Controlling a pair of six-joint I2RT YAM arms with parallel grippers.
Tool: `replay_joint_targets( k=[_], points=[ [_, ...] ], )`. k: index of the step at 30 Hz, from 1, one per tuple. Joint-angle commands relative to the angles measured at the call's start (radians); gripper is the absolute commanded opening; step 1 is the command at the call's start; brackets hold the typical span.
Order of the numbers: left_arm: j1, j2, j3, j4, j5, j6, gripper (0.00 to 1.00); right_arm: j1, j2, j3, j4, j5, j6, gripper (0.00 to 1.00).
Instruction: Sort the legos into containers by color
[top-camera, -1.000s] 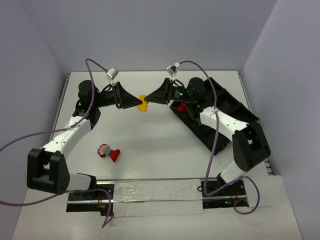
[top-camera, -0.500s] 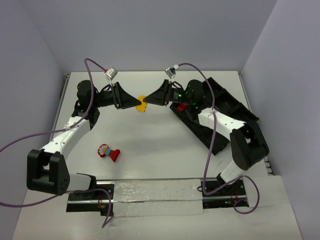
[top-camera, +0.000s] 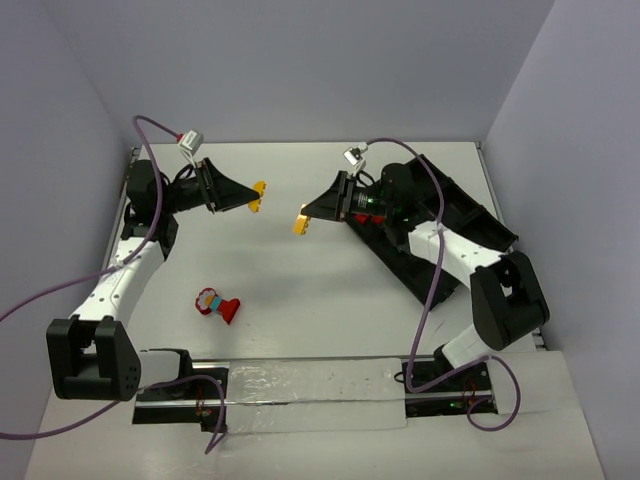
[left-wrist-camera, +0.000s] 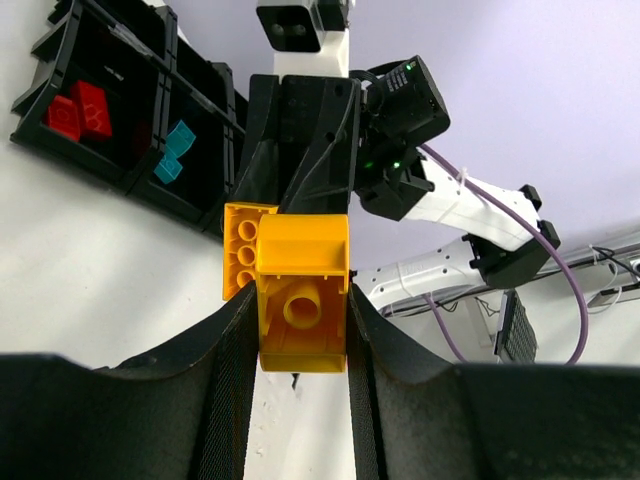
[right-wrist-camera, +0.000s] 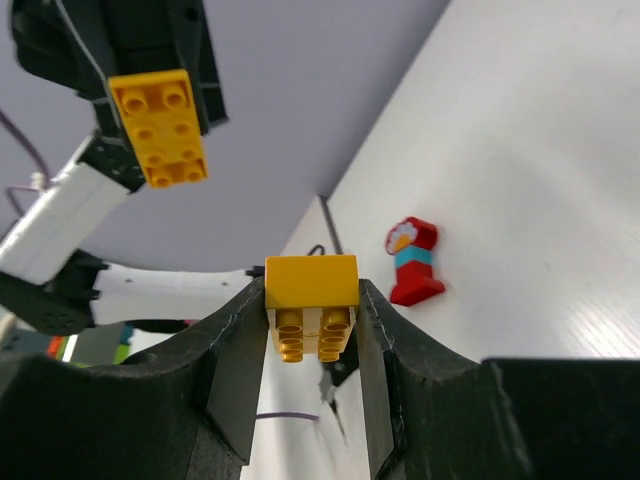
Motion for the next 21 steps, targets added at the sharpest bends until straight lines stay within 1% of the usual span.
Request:
replay_joint_targets(
  k=[1,3,5,7,9,10,11,12,14,17,20,21],
  points=[
    [0.016,-0.018,0.027,-0.026,0.001,0.026,0.00,-0.037,-0.135,0.095,-0.410,0.154,-0.277,0.00],
    [0.017,-0.018,0.035,-0.056,-0.017,0.051,0.00,-0.058,-0.182,0.125,-0.583,0.278,-0.372,0.00],
    [0.017,-0.017,0.065,-0.166,-0.045,0.129,0.00,-0.100,-0.241,0.141,-0.765,0.439,-0.469,0.00],
    [0.017,-0.017,0.086,-0.290,-0.098,0.204,0.00,-0.136,-0.316,0.139,-0.903,0.555,-0.540,0.00],
    [0.018,-0.004,0.117,-0.372,-0.146,0.250,0.00,-0.181,-0.374,0.128,-0.983,0.675,-0.576,0.00],
    [0.018,-0.001,0.130,-0.437,-0.191,0.283,0.00,-0.196,-0.412,0.122,-1.030,0.742,-0.592,0.00],
    [0.018,0.008,0.137,-0.475,-0.215,0.303,0.00,-0.225,-0.435,0.113,-1.060,0.806,-0.596,0.00],
    [0.018,0.014,0.140,-0.500,-0.237,0.319,0.00,-0.237,-0.458,0.105,-1.086,0.827,-0.594,0.00],
    [0.018,0.019,0.135,-0.541,-0.297,0.345,0.00,-0.298,-0.529,0.075,-1.145,0.952,-0.573,0.00],
    [0.018,0.021,0.115,-0.535,-0.317,0.338,0.00,-0.353,-0.602,0.026,-1.196,1.047,-0.543,0.00],
    [0.018,0.028,0.108,-0.533,-0.321,0.340,0.00,-0.430,-0.637,-0.029,-1.242,1.152,-0.503,0.00],
    [0.017,0.034,0.108,-0.539,-0.324,0.343,0.00,-0.435,-0.643,-0.056,-1.244,1.172,-0.494,0.00]
  ],
)
